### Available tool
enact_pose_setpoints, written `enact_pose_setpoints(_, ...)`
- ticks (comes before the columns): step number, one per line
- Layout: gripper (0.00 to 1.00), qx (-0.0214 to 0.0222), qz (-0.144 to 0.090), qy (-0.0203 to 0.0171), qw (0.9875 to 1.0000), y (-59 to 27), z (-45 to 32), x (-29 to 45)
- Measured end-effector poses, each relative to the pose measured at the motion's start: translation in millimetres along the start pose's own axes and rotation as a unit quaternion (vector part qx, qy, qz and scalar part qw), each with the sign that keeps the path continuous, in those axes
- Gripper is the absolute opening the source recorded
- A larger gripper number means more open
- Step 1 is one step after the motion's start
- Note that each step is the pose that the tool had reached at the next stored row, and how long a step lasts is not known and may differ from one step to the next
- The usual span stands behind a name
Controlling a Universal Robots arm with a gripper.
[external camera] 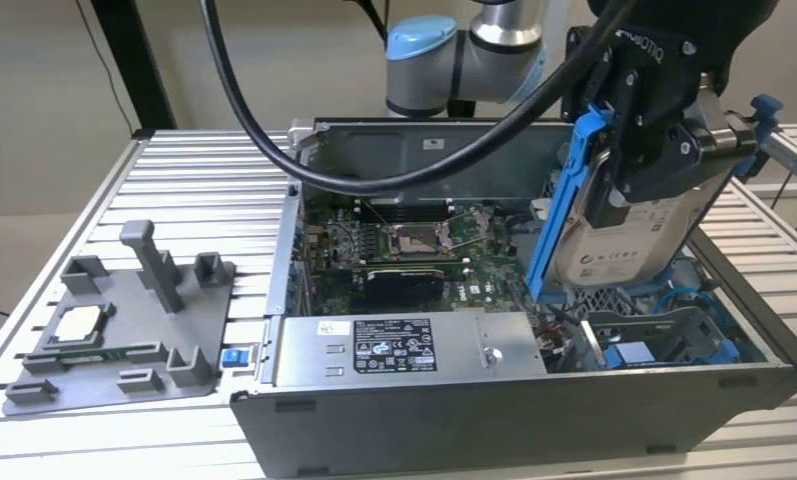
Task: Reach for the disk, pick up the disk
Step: 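Pick up the disk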
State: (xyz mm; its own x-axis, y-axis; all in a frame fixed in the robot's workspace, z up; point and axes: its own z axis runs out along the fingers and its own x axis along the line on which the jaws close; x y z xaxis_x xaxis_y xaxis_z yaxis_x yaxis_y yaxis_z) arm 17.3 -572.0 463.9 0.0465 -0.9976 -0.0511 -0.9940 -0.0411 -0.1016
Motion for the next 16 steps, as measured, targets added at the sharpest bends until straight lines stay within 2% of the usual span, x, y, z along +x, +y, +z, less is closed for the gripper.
enact_pose_setpoints(4, 0.00, 0.0000, 0.001, 0.0000, 1.0000, -6.6, 1.6, 2.2)
enact_pose_setpoints(16, 0.00, -0.0018, 0.003, 0.0058, 1.0000, -26.6, 5.1, 5.6)
